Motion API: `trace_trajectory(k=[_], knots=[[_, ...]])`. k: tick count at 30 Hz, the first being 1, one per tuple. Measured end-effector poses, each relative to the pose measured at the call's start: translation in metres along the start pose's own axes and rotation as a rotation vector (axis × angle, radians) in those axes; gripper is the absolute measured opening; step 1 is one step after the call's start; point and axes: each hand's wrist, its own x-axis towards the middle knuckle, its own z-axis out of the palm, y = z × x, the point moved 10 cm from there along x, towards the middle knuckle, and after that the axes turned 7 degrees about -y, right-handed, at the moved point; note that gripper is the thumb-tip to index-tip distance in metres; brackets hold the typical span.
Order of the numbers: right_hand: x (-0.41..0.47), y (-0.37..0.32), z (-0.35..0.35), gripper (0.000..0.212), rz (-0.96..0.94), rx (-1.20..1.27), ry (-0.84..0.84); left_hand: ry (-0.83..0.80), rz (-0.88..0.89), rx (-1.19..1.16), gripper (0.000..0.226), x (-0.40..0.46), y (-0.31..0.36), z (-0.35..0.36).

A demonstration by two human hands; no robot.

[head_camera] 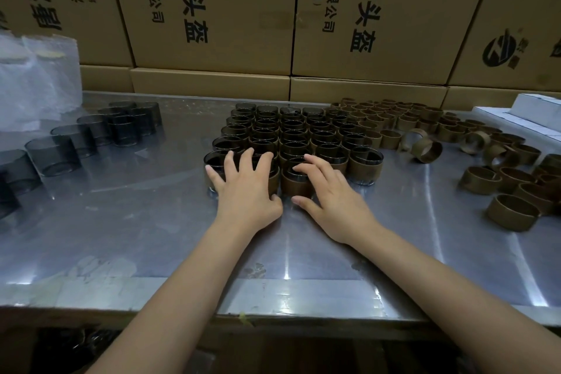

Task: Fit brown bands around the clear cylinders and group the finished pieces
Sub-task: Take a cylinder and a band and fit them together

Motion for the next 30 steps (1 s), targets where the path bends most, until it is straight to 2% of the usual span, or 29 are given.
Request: trace_trajectory(k=[8,13,16,19,21,24,25,27,30], knots=[[0.007,-0.001,-0.004,0.052,0.032,-0.061,0.052,0.006,0.009,0.010,0.069,0.002,0.002,0.001],[0.006,-0.002,-0.006,0.055,0.005,-0.046,0.071,0.034,0.008,-0.102,0.066,0.002,0.000,-0.002],[0.001,0.005,-0.015,0.055,0.049,0.038,0.148,0.170,0.022,-0.327,0.053,-0.001,-0.006,-0.020],[-0.006,0.012,-0.030,0.033,0.119,0.085,0.292,0.385,0.007,-0.554,0.045,-0.006,-0.029,-0.044],[-0.008,0.017,-0.035,0.020,0.175,0.063,0.332,0.492,-0.085,-0.694,0.038,-0.005,-0.060,-0.049],[-0.007,0.028,-0.026,0.026,0.286,-0.007,0.223,0.596,-0.305,-0.908,0.031,0.000,-0.119,-0.041],[-0.006,0.032,-0.022,0.026,0.317,-0.022,0.185,0.594,-0.361,-0.918,0.030,0.004,-0.136,-0.039],[-0.003,0.037,-0.016,0.028,0.368,-0.061,0.114,0.528,-0.393,-0.786,0.030,0.016,-0.159,-0.041],[0.001,0.038,-0.008,0.029,0.388,-0.141,0.036,0.368,-0.263,-0.331,0.033,0.040,-0.172,-0.051]])
